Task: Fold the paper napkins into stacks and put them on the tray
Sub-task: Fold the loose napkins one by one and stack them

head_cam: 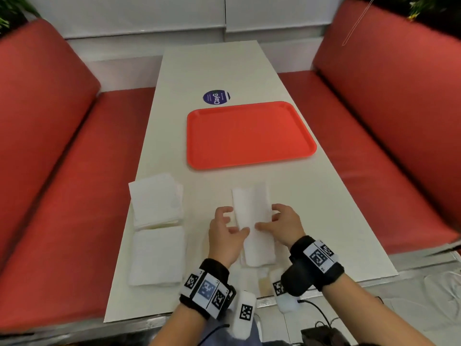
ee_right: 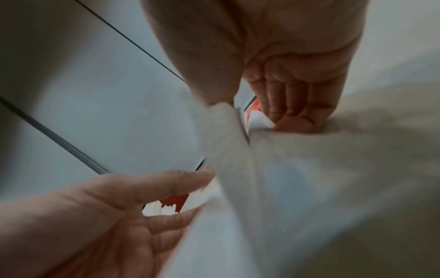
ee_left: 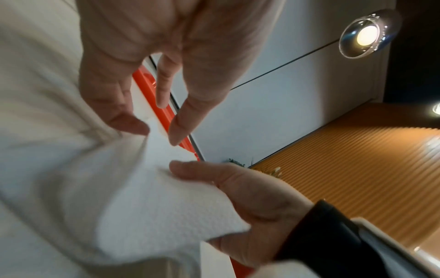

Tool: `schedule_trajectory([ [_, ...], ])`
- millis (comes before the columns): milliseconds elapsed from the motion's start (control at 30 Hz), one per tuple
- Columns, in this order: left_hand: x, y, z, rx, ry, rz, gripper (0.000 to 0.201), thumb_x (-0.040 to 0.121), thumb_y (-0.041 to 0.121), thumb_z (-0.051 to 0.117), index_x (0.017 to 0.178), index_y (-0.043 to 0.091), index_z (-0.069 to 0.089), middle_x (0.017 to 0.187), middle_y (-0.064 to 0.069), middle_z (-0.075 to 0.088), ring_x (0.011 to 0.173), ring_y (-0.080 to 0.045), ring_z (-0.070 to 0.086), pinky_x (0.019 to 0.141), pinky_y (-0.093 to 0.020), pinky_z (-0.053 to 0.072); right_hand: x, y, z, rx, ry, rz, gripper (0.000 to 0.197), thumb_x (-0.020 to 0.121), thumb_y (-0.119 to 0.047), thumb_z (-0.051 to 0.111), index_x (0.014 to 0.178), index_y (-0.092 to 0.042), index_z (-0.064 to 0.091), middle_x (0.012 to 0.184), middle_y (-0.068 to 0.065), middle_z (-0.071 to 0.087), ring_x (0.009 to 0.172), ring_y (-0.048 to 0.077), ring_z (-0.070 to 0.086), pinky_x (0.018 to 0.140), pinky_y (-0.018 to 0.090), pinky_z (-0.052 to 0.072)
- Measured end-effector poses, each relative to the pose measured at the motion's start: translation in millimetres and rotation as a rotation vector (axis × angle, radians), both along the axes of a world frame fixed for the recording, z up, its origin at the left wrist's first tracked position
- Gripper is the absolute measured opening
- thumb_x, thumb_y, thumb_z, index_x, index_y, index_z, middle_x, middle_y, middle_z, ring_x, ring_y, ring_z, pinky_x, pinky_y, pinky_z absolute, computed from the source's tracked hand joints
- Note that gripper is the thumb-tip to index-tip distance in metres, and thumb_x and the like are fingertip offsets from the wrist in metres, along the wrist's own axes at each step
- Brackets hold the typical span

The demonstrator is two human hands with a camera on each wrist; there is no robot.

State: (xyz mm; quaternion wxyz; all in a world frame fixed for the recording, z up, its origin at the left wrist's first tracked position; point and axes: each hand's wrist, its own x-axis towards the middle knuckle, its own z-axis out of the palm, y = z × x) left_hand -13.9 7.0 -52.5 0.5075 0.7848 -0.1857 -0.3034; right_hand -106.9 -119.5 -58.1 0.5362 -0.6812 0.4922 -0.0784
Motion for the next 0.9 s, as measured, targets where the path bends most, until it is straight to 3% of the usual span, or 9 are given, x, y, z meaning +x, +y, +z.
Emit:
schedule_trajectory([
  [67, 4.6, -1.7, -0.7, -0.038, 0.059, 0.06, 0.054, 0.08, 0.011, 0.077, 0.124, 0.02, 0.046, 0.108, -0.005, 0.06, 0.082, -0.012, 0.062, 0.071, -0.022, 0.051, -1.9, -2.2, -3.0, 0.011, -0.039, -0.023, 0.056, 0.072, -0.015, 0.084, 0.123, -0.01, 0.059, 0.105, 0.01, 0.07, 0.094, 0.025, 0.068, 0.082, 0.035, 0.056],
  [167, 12.3, -2.1, -4.4, -0.04, 0.137, 0.124, 0.054, 0.081, 0.017, 0.077, 0.126, 0.015, 0.046, 0.097, -0.004, 0.067, 0.09, -0.016, 0.065, 0.084, -0.031, 0.053, -7.7, -5.2, -5.6, 0.052, -0.114, -0.039, 0.05, 0.072, -0.017, 0.084, 0.117, -0.009, 0.064, 0.102, 0.009, 0.073, 0.089, 0.023, 0.071, 0.079, 0.035, 0.057],
  [300, 17.8, -1.0, -1.4, 0.032, 0.158, 0.079, 0.062, 0.083, 0.044, 0.072, 0.132, 0.013, 0.049, 0.105, -0.002, 0.068, 0.102, -0.019, 0.064, 0.098, -0.041, 0.05, -15.6, -6.7, 7.8, 0.153, -0.271, 0.008, 0.045, 0.074, -0.012, 0.083, 0.115, -0.007, 0.065, 0.097, 0.009, 0.076, 0.087, 0.023, 0.074, 0.075, 0.035, 0.059],
  [400, 18.9, -1.8, 16.8, 0.104, 0.23, -0.104, 0.057, 0.089, 0.059, 0.055, 0.113, 0.009, 0.067, 0.101, 0.0, 0.073, 0.093, -0.016, 0.066, 0.082, -0.031, 0.05, -19.5, -8.1, 21.7, 0.199, -0.337, 0.065, 0.047, 0.074, -0.014, 0.083, 0.117, -0.011, 0.064, 0.096, 0.007, 0.077, 0.089, 0.022, 0.074, 0.069, 0.029, 0.054],
  [500, 18.1, -4.8, 24.1, 0.19, 0.329, -0.2, 0.07, 0.087, 0.069, 0.049, 0.104, 0.005, 0.072, 0.096, -0.006, 0.075, 0.085, -0.02, 0.067, 0.078, -0.03, 0.048, -23.4, -10.5, 31.8, 0.242, -0.373, 0.106, 0.046, 0.076, -0.013, 0.081, 0.118, -0.011, 0.064, 0.097, 0.009, 0.077, 0.091, 0.026, 0.073, 0.074, 0.037, 0.055],
  [600, 17.7, -4.5, 22.4, 0.023, 0.442, -0.112, 0.046, 0.09, 0.048, 0.062, 0.105, 0.006, 0.071, 0.106, -0.007, 0.075, 0.097, -0.022, 0.07, 0.079, -0.032, 0.056, -27.4, -13.9, 35.3, 0.255, -0.375, 0.116, 0.046, 0.075, -0.012, 0.081, 0.118, -0.011, 0.064, 0.097, 0.011, 0.076, 0.093, 0.027, 0.073, 0.084, 0.044, 0.057],
  [700, 17.4, -3.5, 26.7, -0.174, 0.61, 0.004, 0.028, 0.091, 0.022, 0.067, 0.106, -0.001, 0.069, 0.106, -0.013, 0.074, 0.093, -0.023, 0.072, 0.076, -0.032, 0.058, -31.3, -20.0, 29.8, 0.235, -0.343, 0.087, 0.05, 0.073, -0.012, 0.083, 0.118, -0.009, 0.061, 0.094, 0.011, 0.077, 0.089, 0.026, 0.074, 0.068, 0.033, 0.057],
  [800, 16.9, -2.5, 29.7, -0.27, 0.698, 0.042, 0.023, 0.09, 0.012, 0.066, 0.108, -0.002, 0.068, 0.101, -0.013, 0.075, 0.082, -0.019, 0.073, 0.067, -0.03, 0.059, -33.3, -23.2, 24.1, 0.197, -0.32, 0.066, 0.053, 0.071, -0.012, 0.085, 0.117, -0.01, 0.06, 0.091, 0.01, 0.077, 0.084, 0.024, 0.074, 0.055, 0.023, 0.052],
  [900, 16.5, -1.1, 30.3, -0.277, 0.68, 0.042, 0.02, 0.09, 0.007, 0.064, 0.107, -0.002, 0.069, 0.097, -0.01, 0.074, 0.077, -0.017, 0.071, 0.065, -0.027, 0.059, -32.7, -23.6, 18.8, 0.148, -0.3, 0.071, 0.054, 0.069, -0.013, 0.087, 0.116, -0.014, 0.06, 0.092, 0.01, 0.077, 0.085, 0.025, 0.074, 0.066, 0.034, 0.057],
])
